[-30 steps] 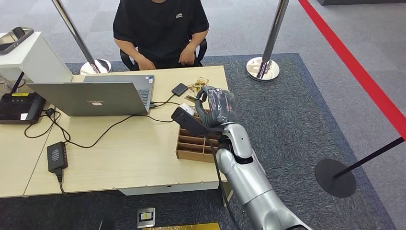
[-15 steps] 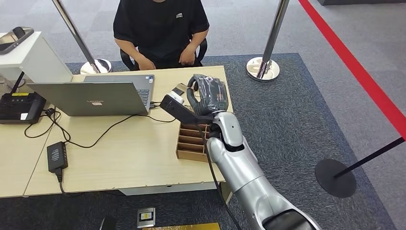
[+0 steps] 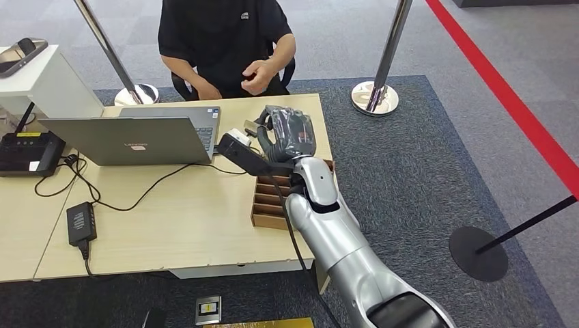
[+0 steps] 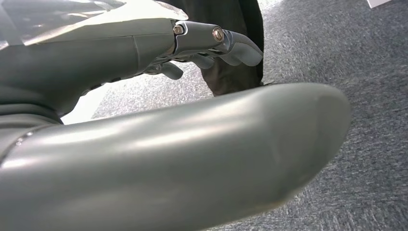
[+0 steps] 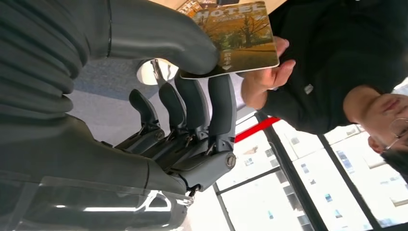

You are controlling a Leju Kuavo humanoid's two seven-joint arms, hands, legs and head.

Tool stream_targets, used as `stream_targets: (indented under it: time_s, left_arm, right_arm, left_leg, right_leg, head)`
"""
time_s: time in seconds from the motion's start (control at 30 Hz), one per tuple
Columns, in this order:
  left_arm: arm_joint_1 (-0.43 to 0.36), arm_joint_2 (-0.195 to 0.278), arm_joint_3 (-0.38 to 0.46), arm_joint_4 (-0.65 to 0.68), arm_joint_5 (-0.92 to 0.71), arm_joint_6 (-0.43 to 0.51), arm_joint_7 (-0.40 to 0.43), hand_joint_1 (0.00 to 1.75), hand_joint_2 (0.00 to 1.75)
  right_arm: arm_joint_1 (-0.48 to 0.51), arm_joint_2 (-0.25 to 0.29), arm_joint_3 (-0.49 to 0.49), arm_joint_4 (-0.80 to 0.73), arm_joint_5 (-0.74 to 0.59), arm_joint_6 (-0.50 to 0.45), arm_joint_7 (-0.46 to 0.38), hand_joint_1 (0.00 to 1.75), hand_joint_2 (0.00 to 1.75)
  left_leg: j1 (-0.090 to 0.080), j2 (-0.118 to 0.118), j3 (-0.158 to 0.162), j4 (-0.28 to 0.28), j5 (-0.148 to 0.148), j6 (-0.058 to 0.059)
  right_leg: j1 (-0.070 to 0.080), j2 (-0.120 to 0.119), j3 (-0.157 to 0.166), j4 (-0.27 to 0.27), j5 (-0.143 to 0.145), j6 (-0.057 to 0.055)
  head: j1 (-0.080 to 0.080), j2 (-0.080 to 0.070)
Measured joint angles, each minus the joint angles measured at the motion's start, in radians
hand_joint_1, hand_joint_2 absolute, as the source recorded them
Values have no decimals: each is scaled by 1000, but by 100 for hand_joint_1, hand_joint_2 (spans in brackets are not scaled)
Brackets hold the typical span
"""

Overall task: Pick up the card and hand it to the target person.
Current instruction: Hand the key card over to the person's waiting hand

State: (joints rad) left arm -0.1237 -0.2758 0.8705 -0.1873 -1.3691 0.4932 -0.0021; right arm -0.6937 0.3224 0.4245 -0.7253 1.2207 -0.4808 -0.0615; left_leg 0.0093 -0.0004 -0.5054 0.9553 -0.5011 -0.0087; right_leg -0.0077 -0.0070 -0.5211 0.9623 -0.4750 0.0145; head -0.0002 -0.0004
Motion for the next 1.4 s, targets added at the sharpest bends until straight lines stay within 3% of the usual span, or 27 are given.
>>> stream_targets:
  time_s: [0.5, 0.83, 0.93, 0.97, 1.07, 1.3, 1.4]
  left_arm:
    - [0, 0, 0, 0, 2, 3, 6, 0, 0]
    - [1, 0, 0, 0, 3, 3, 4, 0, 0]
    - [1, 0, 0, 0, 3, 3, 4, 0, 0]
    - [1, 0, 0, 0, 3, 3, 4, 0, 0]
    - [1, 0, 0, 0, 3, 3, 4, 0, 0]
    - [1, 0, 0, 0, 2, 2, 1, 0, 0]
    - [2, 0, 0, 0, 1, 1, 0, 0, 0]
  right_arm:
    - [-28, 27, 0, 61, 12, -9, -7, 138, 175]
    - [-31, 29, 0, 76, 25, -13, -4, 120, 175]
    - [-31, 29, 0, 77, 28, -14, -3, 80, 175]
    - [-31, 29, 0, 77, 29, -14, -2, 53, 175]
    - [-31, 29, 0, 77, 37, -14, 6, 1, 175]
    - [-31, 29, 0, 82, 56, -16, 28, 0, 175]
    - [-29, 27, 0, 86, 61, -26, 37, 0, 44]
  left_leg:
    - [0, 0, 0, 0, 0, 0]
    - [0, 0, 0, 0, 0, 0]
    - [0, 0, 0, 0, 0, 0]
    - [0, 0, 0, 0, 0, 0]
    - [0, 0, 0, 0, 0, 0]
    - [0, 0, 0, 0, 0, 0]
    - [0, 0, 0, 0, 0, 0]
  right_leg:
    - [0, 0, 0, 0, 0, 0]
    - [0, 0, 0, 0, 0, 0]
    - [0, 0, 0, 0, 0, 0]
    - [0, 0, 0, 0, 0, 0]
    - [0, 0, 0, 0, 0, 0]
    - [0, 0, 0, 0, 0, 0]
    - [0, 0, 0, 0, 0, 0]
  head:
    - [0, 0]
    - [0, 0]
    - [0, 0]
    - [0, 0]
    - [0, 0]
    - [0, 0]
    - [0, 0]
